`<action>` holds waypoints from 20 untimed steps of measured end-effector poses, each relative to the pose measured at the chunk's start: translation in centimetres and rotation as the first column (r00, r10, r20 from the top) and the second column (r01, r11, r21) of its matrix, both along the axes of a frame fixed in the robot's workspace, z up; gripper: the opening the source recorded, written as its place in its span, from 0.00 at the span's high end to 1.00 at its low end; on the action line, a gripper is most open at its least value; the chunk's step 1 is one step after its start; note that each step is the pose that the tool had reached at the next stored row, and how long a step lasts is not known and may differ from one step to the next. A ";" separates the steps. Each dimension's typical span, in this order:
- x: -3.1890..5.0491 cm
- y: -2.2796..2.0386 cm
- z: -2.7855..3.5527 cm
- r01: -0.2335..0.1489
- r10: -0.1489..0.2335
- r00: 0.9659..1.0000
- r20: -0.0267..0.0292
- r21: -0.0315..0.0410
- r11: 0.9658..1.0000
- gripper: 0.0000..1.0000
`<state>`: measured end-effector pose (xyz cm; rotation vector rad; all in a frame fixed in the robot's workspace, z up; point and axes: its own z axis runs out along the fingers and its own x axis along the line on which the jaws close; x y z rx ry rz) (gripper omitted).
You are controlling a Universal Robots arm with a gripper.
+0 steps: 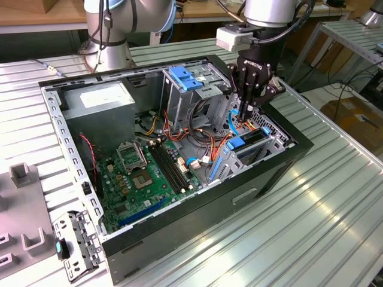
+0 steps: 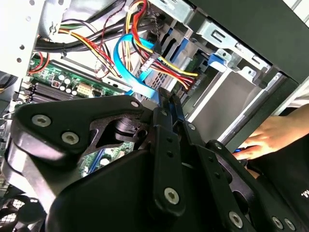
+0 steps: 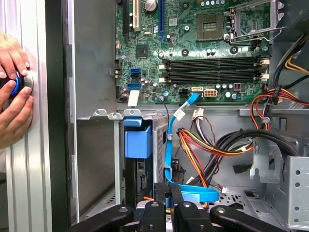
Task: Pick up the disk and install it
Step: 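Insert the second disk wire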
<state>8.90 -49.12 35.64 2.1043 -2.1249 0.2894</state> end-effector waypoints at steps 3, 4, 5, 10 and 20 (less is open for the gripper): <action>-0.13 -0.59 -0.08 -0.002 0.002 1.000 0.006 0.010 1.000 0.84; -0.19 -0.90 -0.14 -0.003 0.003 1.000 0.009 0.017 1.000 0.84; -0.22 -1.06 -0.17 -0.003 0.003 1.000 0.011 0.020 1.000 0.84; -0.56 -2.17 -0.35 -0.007 0.006 1.000 0.026 0.040 0.999 0.84; -1.38 -3.51 -0.55 -0.014 0.009 0.998 0.066 0.075 0.997 0.84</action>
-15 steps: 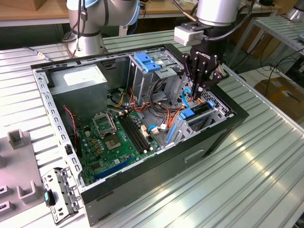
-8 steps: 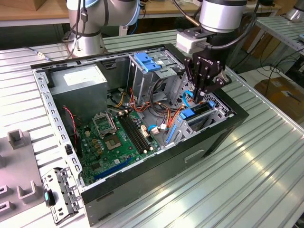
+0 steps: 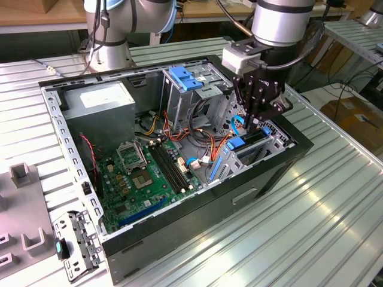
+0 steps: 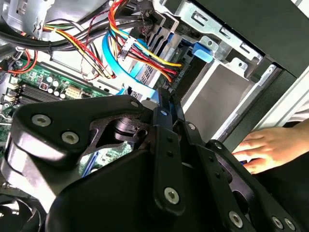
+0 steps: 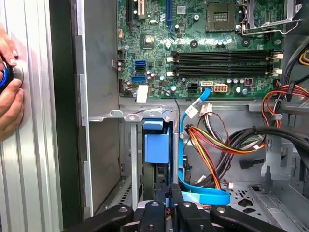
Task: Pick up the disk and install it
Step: 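Insert the second disk wire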
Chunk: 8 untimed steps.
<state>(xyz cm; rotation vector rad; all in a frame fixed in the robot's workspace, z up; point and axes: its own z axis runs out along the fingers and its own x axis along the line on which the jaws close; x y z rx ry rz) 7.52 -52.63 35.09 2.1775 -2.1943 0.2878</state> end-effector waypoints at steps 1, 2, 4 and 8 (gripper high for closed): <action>-0.07 -0.24 -0.03 0.000 0.000 1.000 0.006 0.011 1.000 0.84; -0.11 -0.37 -0.03 0.000 0.000 1.000 0.009 0.018 1.000 0.84; -0.22 -0.78 -0.05 -0.001 0.000 1.000 0.017 0.040 0.999 0.84; -0.24 -1.41 -0.05 -0.001 0.000 1.000 0.019 0.076 0.997 0.84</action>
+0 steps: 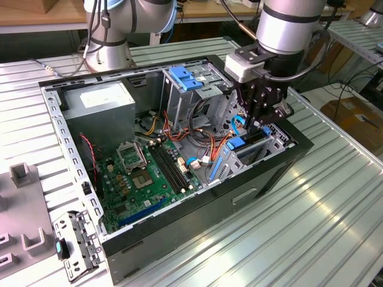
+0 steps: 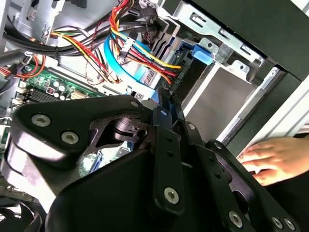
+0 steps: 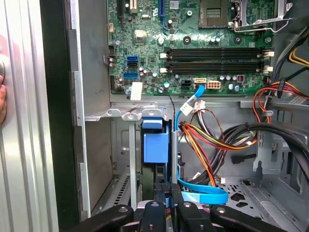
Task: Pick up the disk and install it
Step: 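Insert the second disk wire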
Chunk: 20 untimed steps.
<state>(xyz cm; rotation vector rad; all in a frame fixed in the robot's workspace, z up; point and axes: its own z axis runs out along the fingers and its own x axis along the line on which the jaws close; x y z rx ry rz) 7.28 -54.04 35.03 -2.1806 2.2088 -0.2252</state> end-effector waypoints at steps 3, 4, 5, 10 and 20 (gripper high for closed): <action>-0.01 -0.55 -0.02 0.000 0.000 1.000 0.000 0.014 1.000 0.84; 0.00 -0.55 -0.01 0.000 0.000 1.000 0.000 0.014 1.000 0.84; 0.00 -0.55 -0.02 0.000 0.000 1.000 0.000 0.014 1.000 0.84; 0.19 -0.56 -0.04 0.000 0.000 1.000 -0.001 0.014 1.000 0.84; 0.20 -0.56 -0.75 0.002 -0.002 1.000 -0.002 0.022 1.000 0.84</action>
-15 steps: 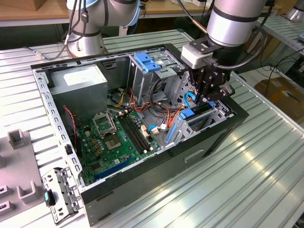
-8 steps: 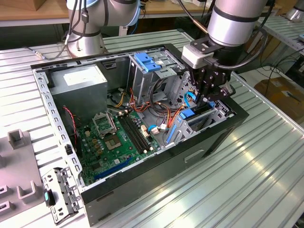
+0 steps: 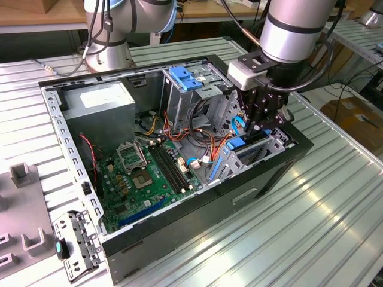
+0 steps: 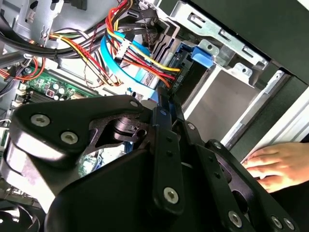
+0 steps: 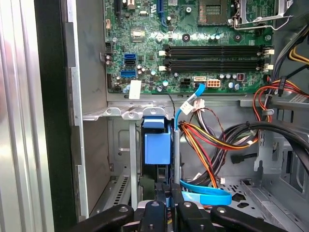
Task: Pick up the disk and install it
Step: 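Insert the second disk wire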
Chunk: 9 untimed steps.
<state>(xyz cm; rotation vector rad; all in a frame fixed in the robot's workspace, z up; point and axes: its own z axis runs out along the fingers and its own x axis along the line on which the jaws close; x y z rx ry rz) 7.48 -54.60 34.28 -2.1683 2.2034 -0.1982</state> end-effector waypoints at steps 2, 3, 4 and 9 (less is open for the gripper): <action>0.00 0.00 -0.07 0.000 0.000 1.000 0.000 0.004 1.000 0.84; 0.00 0.00 -0.12 0.000 0.000 1.000 0.000 0.007 1.000 0.84; 0.00 -0.01 -0.21 0.000 0.000 1.000 0.000 0.010 1.000 0.84; 0.00 -0.02 -0.37 0.001 -0.001 1.000 0.000 0.015 1.000 0.84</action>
